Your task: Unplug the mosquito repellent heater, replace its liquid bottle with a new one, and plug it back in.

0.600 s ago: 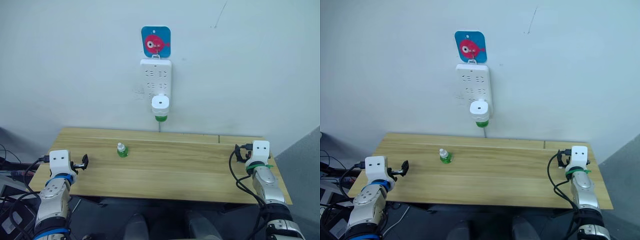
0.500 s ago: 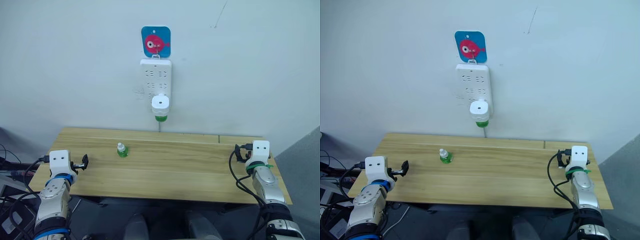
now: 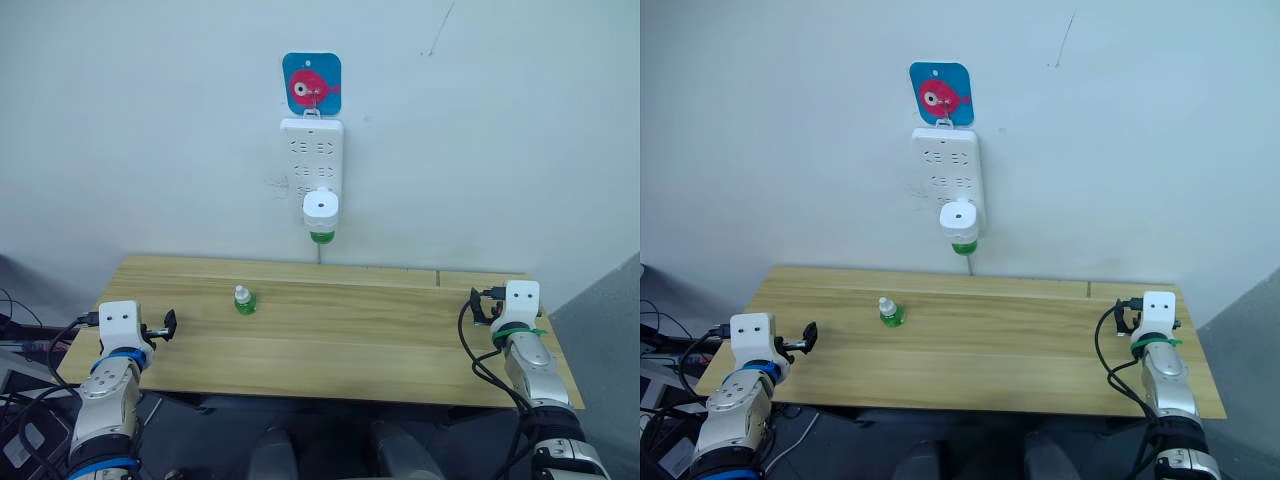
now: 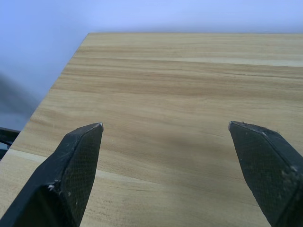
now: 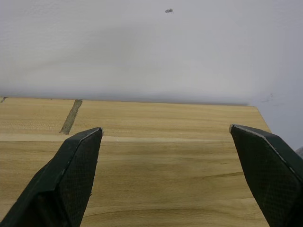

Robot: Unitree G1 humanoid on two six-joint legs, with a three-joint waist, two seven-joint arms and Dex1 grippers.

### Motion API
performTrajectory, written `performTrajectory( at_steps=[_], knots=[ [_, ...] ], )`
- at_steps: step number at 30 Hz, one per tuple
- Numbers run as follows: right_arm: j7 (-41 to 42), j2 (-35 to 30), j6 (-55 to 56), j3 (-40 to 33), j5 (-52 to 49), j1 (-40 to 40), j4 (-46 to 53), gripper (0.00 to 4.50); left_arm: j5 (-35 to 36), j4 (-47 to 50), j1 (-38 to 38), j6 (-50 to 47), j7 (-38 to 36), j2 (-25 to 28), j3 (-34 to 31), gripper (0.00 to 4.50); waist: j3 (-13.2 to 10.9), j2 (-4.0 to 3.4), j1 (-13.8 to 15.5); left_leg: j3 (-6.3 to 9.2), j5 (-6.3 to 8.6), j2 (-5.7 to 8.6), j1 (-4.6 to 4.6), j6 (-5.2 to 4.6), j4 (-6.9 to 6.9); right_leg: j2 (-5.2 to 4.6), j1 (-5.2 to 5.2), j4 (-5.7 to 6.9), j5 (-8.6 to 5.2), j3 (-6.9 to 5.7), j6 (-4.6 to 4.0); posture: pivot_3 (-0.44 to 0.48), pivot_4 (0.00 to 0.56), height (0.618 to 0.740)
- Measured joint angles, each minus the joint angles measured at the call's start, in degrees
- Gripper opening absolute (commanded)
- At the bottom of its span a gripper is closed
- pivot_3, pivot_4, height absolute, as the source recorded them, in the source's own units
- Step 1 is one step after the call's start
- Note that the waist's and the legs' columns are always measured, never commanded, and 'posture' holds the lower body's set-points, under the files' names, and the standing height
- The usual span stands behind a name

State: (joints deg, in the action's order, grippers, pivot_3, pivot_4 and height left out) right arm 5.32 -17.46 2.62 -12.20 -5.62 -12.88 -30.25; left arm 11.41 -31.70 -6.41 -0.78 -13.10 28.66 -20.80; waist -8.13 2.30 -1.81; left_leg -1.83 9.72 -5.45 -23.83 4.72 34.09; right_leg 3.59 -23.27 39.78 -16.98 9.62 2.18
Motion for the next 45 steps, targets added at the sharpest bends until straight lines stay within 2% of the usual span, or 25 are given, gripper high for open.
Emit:
performTrajectory(
  at_steps=[8, 12, 16, 18, 20, 23, 27, 28, 31, 34, 37, 45],
  knots=[
    [2.0, 0.3, -2.1, 0.6, -0.5, -0.1, 3.7, 4.48, 2.4, 3.1, 2.3, -1.3, -2.1, 0.1, -1.2, 4.5, -0.1, -0.06, -0.1, -0.01, 0.0, -0.02, 0.01, 0.0, 0.0, 0.01, -0.03, 0.03, -0.02, 0.02, -0.01, 0.066, 0.166, 0.74],
    [7.1, 1.3, -6.3, 2.7, -4.1, -0.2, 14.4, 4.48, 6.5, 8.6, 3.7, -5.1, -6.7, 0.8, -2.4, 4.5, -0.1, -0.08, -0.1, 0.05, 0.0, -0.04, 0.01, 0.0, 0.01, 0.04, -0.05, 0.13, -0.07, -0.02, -0.07, 0.038, 0.181, 0.74],
    [14.0, 1.2, -14.5, 5.5, -11.0, -0.3, 29.6, 4.48, 12.1, 18.2, 3.1, -10.9, -14.1, 6.3, -3.4, 4.5, -0.4, -0.14, -0.1, 0.14, 0.0, -0.06, -0.01, 0.01, 0.01, 0.05, -0.03, 0.14, -0.16, -0.1, -0.15, 0.02, 0.194, 0.74],
    [17.2, -0.3, -19.4, 6.7, -14.5, -0.5, 35.9, 4.48, 15.2, 23.3, 0.6, -15.1, -18.5, 9.3, -2.9, 4.5, -0.7, -0.14, 0.1, 0.21, -0.01, -0.01, -0.04, 0.01, 0.04, 0.04, 0.0, 0.14, -0.26, -0.14, -0.17, 0.015, 0.202, 0.74],
    [20.0, -1.5, -24.6, 8.1, -18.6, -2.4, 41.5, 4.48, 17.6, 27.2, -5.8, -19.7, -23.0, 12.6, -0.2, 4.5, -1.5, -0.23, 0.3, 0.32, -0.01, -0.07, -0.12, 0.02, 0.32, 0.02, 0.04, 0.17, -0.41, -0.35, -0.41, 0.015, 0.202, 0.74],
    [22.1, -2.2, -29.3, 9.9, -22.3, -5.3, 48.0, 4.48, 19.1, 31.1, -14.5, -23.2, -27.5, 14.0, 4.1, 4.5, -1.8, -0.38, -0.1, 0.28, 0.02, -0.01, -0.24, 0.02, 0.44, -0.05, 0.08, 0.14, -0.33, -0.36, -0.17, -0.007, 0.209, 0.74],
    [21.2, -2.1, -34.6, 11.7, -23.4, -10.6, 51.8, 4.48, 18.3, 24.8, -27.3, -24.9, -33.9, 12.0, 11.7, 4.5, -2.1, -0.4, -0.6, 0.48, 0.02, -0.03, -0.49, 0.02, 0.51, 0.01, -0.08, 0.18, -0.28, -0.58, -0.04, -0.019, 0.211, 0.74],
    [20.5, -1.5, -35.2, 12.0, -23.6, -11.5, 52.7, 4.48, 17.6, 22.9, -29.5, -24.5, -35.2, 11.2, 13.2, 4.5, -2.1, -0.4, -0.9, 0.57, 0.02, -0.05, -0.54, 0.01, 0.51, 0.05, -0.11, 0.18, -0.28, -0.64, -0.04, -0.05, 0.212, 0.74],
    [18.7, 0.1, -37.0, 12.5, -23.9, -12.3, 54.2, 4.48, 14.9, 15.1, -34.2, -21.5, -38.1, 9.5, 15.9, 4.5, -2.1, -0.41, -1.5, 0.84, 0.04, -0.09, -0.74, -0.01, 0.51, 0.14, -0.21, 0.2, -0.28, -0.79, -0.06, -0.069, 0.212, 0.74],
    [17.3, 0.2, -38.2, 12.5, -23.8, -12.2, 54.9, 4.5, 13.2, 8.4, -37.0, -18.5, -41.2, 8.4, 16.6, 3.94, -2.1, -0.45, -1.8, 1.01, 0.1, -0.09, -1.0, -0.1, 0.53, 0.15, -0.39, 0.21, -0.14, -0.96, -0.33, -0.088, 0.212, 0.74],
    [16.6, 0.2, -38.9, 12.6, -23.8, -11.5, 56.5, 4.5, 12.0, 3.5, -39.5, -16.1, -43.4, 7.7, 16.6, 3.09, -2.2, -0.45, -1.8, 1.13, 0.15, -0.08, -1.11, -0.11, 0.52, 0.16, -0.43, 0.2, -0.19, -1.08, -0.38, -0.099, 0.215, 0.74],
    [17.2, -2.0, -41.8, 14.7, -23.9, -10.4, 60.6, 4.5, 7.5, -8.5, -46.1, -9.4, -48.0, 3.9, 17.9, 3.09, -2.7, -0.6, -2.3, 1.28, 0.16, -0.05, -1.11, -0.11, 0.75, 0.15, -0.27, 0.2, -0.39, -1.18, -0.11, -0.107, 0.228, 0.74]
  ],
)
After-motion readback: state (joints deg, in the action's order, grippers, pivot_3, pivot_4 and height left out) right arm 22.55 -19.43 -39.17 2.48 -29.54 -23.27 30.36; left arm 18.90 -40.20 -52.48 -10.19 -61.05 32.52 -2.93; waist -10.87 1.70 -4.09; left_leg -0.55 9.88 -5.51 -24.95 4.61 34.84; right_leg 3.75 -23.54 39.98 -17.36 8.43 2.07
